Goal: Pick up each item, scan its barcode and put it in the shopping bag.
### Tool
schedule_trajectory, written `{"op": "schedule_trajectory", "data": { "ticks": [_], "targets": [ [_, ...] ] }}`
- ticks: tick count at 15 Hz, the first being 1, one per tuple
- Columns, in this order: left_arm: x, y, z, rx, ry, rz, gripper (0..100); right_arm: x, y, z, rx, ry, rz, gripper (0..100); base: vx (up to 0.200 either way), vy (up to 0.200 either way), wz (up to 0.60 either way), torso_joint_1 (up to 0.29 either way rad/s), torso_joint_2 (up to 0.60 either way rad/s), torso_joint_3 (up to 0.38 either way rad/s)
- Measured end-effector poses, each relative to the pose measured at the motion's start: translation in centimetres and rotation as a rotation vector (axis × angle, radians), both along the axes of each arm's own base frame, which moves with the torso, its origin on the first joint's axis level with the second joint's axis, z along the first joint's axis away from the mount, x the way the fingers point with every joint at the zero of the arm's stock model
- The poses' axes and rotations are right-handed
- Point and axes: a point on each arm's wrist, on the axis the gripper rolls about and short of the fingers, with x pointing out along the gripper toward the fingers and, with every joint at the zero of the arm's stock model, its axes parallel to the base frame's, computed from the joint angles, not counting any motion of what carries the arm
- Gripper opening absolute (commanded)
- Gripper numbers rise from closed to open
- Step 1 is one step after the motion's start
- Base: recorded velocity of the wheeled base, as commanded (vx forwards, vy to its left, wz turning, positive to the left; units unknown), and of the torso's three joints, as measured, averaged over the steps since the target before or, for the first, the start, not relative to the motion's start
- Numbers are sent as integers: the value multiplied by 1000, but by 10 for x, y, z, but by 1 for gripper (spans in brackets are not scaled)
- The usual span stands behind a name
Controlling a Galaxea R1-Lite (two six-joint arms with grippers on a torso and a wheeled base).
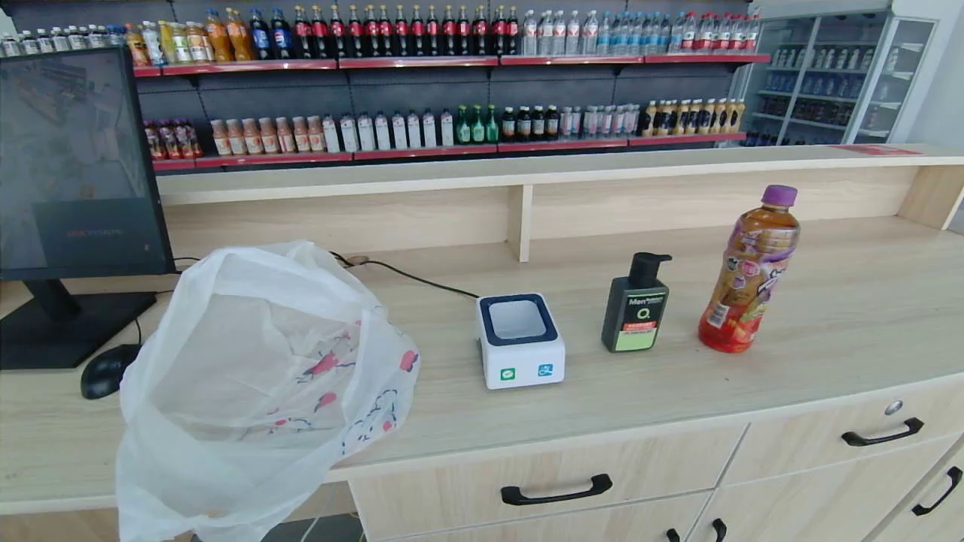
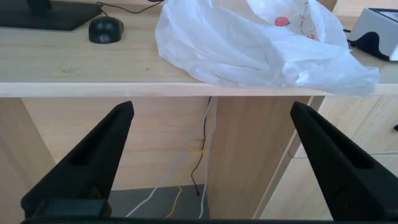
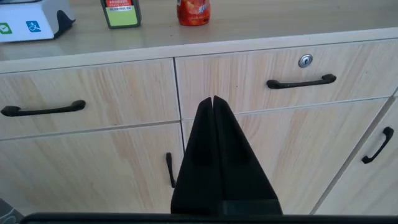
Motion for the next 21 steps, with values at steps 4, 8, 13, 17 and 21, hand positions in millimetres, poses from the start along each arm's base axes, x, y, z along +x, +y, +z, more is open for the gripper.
{"op": "schedule_trajectory", "data": {
  "ticks": [4,8,13,17,21],
  "targets": [
    [0,0,0,0,0,0,100,0,0,0,1,0,0,0,0,0,450,-1,1,1],
    [0,0,0,0,0,0,100,0,0,0,0,0,-1,0,0,0,0,0,0,0],
    [0,0,0,2,0,0,100,0,0,0,2,0,1,0,0,0,0,0,0,0],
    [0,0,0,4,0,0,100,0,0,0,-22,-4,18,0,0,0,0,0,0,0],
    [0,0,0,4,0,0,100,-3,1,29,-40,-71,59,0,0,0,0,0,0,0]
  ]
}}
